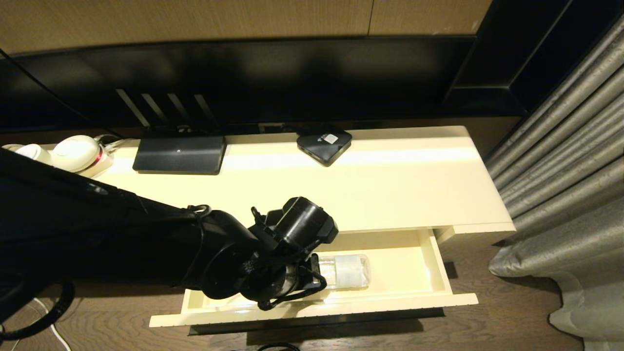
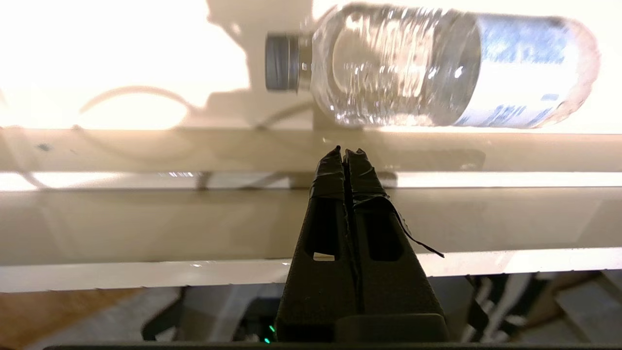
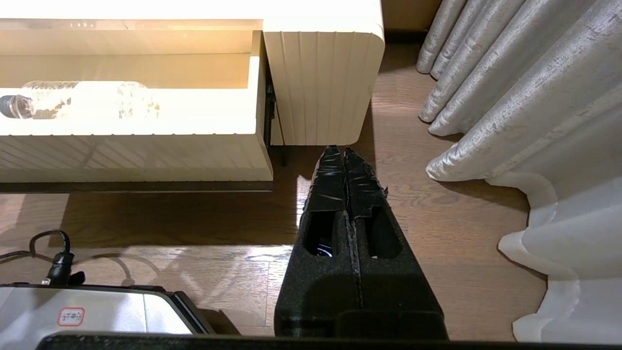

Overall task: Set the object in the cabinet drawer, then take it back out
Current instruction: Open the drawer, then take the mineral water out of the drawer and put it on the table

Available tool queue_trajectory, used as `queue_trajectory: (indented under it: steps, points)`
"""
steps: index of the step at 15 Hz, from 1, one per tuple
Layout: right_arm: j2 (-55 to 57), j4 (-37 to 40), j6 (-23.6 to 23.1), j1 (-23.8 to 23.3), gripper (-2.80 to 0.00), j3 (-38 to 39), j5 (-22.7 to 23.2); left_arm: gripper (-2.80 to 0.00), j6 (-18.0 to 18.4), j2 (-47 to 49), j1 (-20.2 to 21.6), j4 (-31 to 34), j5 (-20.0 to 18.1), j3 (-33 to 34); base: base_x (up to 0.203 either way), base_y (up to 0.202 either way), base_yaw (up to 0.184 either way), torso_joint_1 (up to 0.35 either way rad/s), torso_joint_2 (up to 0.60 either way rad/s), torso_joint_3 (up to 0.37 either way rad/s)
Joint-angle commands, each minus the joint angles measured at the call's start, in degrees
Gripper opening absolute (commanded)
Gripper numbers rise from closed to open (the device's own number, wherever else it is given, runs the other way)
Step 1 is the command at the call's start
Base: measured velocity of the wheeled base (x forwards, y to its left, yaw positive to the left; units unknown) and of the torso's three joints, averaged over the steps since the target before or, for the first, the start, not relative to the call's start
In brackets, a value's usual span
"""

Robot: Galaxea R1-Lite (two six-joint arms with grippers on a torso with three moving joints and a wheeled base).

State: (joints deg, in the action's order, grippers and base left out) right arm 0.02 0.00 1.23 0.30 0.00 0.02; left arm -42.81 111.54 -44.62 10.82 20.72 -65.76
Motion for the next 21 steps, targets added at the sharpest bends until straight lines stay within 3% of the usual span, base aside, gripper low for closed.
queue_trajectory:
  steps: [1,2,4,6,8,11,14,17,21]
  points:
    - [0.1,0.0,0.0,0.0,-2.80,0.1,0.1,-2.80,2.2,-1.9,-0.8,-0.2,2.6,0.1,0.000,0.000,0.000,0.000,0.00,0.000]
    - [0.1,0.0,0.0,0.0,-2.80,0.0,0.1,-2.80,3.4,-2.4,-0.8,-0.3,3.4,0.3,0.000,0.000,0.000,0.000,0.00,0.000]
    - [0.1,0.0,0.0,0.0,-2.80,0.0,0.0,-2.80,10.8,-3.9,-0.8,-1.6,3.9,2.2,0.000,0.000,0.000,0.000,0.00,0.000]
    - [0.1,0.0,0.0,0.0,-2.80,0.1,0.1,-2.80,21.0,-4.8,-0.7,-5.2,3.6,4.4,0.000,0.000,0.000,0.000,0.00,0.000]
    - [0.1,0.0,0.0,0.0,-2.80,0.1,0.1,-2.80,35.3,-5.7,0.2,-8.0,2.0,6.6,0.000,0.000,0.000,0.000,0.00,0.000]
    - [0.1,0.0,0.0,0.0,-2.80,0.0,0.1,-2.80,57.0,-9.6,3.8,-6.4,-5.9,9.1,0.000,0.000,0.000,0.000,0.00,0.000]
    - [0.1,0.0,0.0,0.0,-2.80,0.0,0.0,-2.80,72.7,-12.5,7.1,-0.2,-12.7,9.3,0.000,0.000,0.000,0.000,0.00,0.000]
    - [0.1,0.0,0.0,0.0,-2.80,0.0,0.1,-2.80,81.0,-13.0,8.0,4.5,-20.8,7.8,0.000,0.000,0.000,0.000,0.00,0.000]
    - [0.1,0.0,0.0,0.0,-2.80,0.0,0.0,-2.80,92.5,-10.1,8.0,7.6,-22.7,5.9,0.000,0.000,0.000,0.000,0.00,0.000]
